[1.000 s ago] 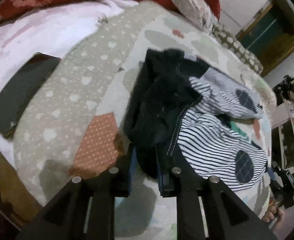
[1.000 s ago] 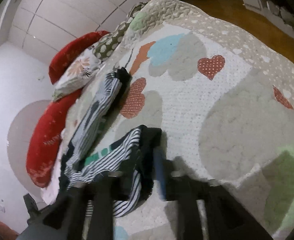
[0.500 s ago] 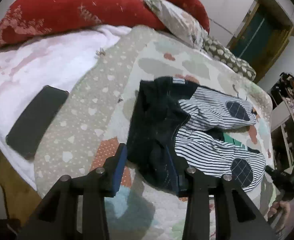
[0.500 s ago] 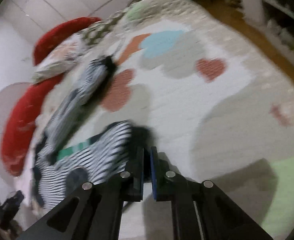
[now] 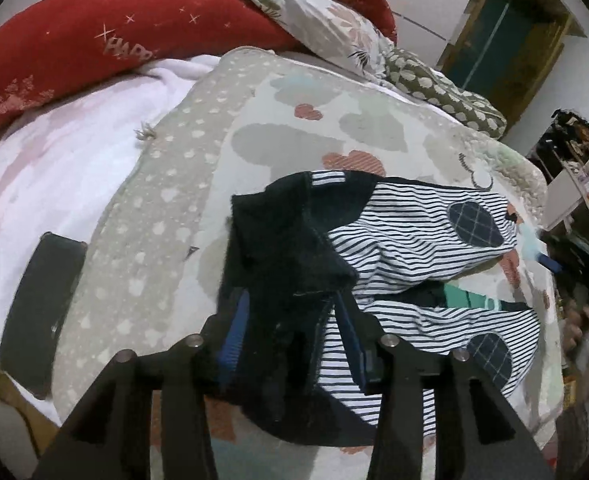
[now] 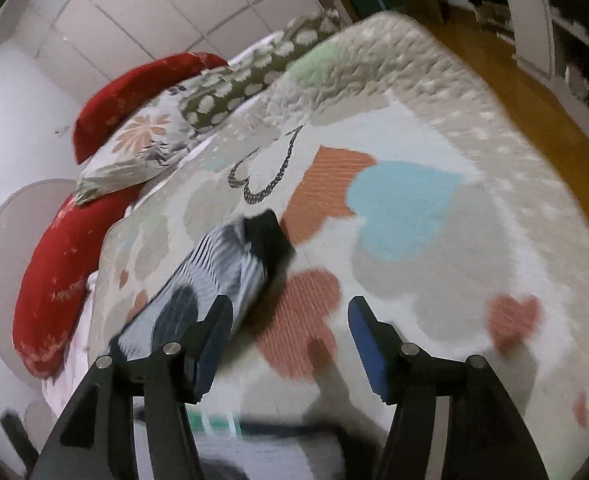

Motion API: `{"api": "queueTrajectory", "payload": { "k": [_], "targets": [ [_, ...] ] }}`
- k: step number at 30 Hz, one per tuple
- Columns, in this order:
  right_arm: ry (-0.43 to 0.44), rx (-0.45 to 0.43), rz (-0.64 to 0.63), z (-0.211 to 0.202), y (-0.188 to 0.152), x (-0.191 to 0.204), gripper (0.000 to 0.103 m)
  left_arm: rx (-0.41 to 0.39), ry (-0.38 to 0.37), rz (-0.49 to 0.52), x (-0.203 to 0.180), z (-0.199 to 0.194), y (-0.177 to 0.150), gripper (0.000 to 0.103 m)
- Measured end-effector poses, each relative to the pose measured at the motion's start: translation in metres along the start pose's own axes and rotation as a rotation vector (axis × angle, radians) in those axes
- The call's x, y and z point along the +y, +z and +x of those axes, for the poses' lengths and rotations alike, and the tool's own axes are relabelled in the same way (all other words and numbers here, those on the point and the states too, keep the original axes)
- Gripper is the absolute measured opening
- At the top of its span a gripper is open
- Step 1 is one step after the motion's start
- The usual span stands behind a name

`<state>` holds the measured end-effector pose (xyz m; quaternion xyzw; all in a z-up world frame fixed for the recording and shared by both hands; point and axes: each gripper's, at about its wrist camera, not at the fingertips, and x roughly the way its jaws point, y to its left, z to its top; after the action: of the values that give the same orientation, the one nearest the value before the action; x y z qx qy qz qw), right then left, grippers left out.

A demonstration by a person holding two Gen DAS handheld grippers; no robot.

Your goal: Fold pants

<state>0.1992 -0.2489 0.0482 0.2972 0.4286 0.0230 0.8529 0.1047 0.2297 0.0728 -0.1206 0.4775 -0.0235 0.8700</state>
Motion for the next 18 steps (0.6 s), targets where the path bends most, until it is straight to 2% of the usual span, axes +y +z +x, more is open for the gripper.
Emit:
{"api": "queueTrajectory", "payload": {
  "k": [3, 4, 5, 6, 8, 12, 14, 18],
  "targets": [
    [0.019, 0.032, 0.029, 0.041, 0.012, 0.01, 0.064, 0.025, -0.019, -0.012, -0.001, 0.006, -0.001, 0.044],
    [0.033, 0.046, 0.043, 0.054, 0.014, 0.012, 0.058, 0.034, -0.02, -0.014, 0.0, 0.009, -0.001, 0.044],
    [0.063, 0.058, 0.059, 0.062, 0.015, 0.012, 0.043, 0.036, -0.014, -0.013, 0.001, 0.01, 0.0, 0.044],
    [0.097, 0.067, 0.071, 0.065, 0.015, 0.012, 0.008, 0.035, -0.004, -0.011, 0.003, 0.011, 0.001, 0.044],
    [0.143, 0.062, 0.09, 0.062, 0.013, 0.012, 0.009, 0.027, 0.008, -0.007, 0.006, 0.013, 0.004, 0.044],
    [0.063, -0.005, 0.075, 0.031, 0.008, -0.002, 0.009, 0.028, 0.036, 0.001, 0.009, 0.022, 0.016, 0.044],
    [-0.009, -0.009, 0.059, 0.022, 0.004, -0.01, 0.009, 0.027, 0.046, 0.01, 0.008, 0.028, 0.024, 0.044],
    [-0.085, 0.01, 0.023, 0.01, 0.0, -0.014, 0.01, 0.05, 0.048, 0.034, 0.004, 0.042, 0.044, 0.045]
  ]
}}
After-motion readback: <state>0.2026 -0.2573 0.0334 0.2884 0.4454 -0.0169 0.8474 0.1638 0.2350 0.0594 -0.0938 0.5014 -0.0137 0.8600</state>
